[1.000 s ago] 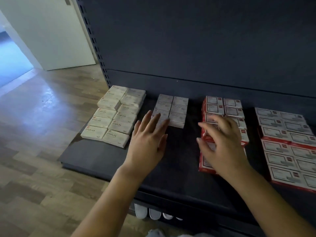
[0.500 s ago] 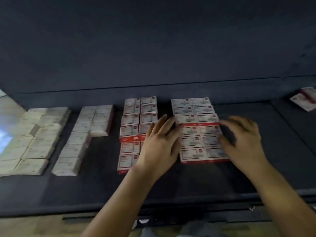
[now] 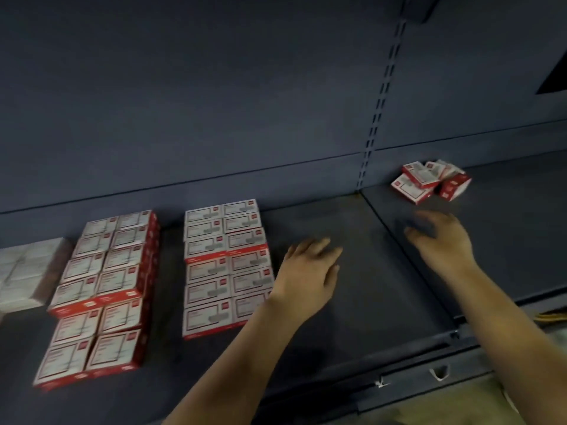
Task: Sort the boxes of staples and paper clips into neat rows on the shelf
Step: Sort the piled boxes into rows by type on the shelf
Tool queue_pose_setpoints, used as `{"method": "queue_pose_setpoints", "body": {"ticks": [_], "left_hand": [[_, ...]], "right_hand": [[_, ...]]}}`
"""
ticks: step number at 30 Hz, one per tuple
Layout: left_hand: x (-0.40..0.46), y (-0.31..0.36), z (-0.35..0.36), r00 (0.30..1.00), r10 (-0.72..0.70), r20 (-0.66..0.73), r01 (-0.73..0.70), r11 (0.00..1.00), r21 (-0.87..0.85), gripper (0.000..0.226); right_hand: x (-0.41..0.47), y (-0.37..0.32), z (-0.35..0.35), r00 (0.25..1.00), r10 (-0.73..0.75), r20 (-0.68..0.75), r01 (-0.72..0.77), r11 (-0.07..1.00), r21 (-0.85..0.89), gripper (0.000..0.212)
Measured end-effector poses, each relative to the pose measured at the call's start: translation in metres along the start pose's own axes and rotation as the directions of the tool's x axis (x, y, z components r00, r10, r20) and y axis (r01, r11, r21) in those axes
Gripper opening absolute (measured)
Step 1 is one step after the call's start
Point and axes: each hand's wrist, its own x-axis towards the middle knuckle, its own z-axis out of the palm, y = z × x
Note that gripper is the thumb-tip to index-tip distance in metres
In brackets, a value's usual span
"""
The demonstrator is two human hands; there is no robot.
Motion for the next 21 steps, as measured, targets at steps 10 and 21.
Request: {"method": "queue_pose_setpoints", "body": {"ticks": [10, 21], "left_hand": [[0.025, -0.004, 0.022, 0.990, -0.098, 0.101, 0.091, 0.993, 0.071, 0.041], [0.029, 0.000, 0.026, 0.971, -0.143, 0.190, 0.110, 0.979, 0.174, 0.043]], "right_hand": [[0.080, 0.006, 0.017, 0.948, 0.310, -0.072, -0.259, 0.883, 0.392, 0.062], [0.096, 0.017, 0.016, 0.926, 0.354, -0.131, -0.327, 0.926, 0.188, 0.051]]}}
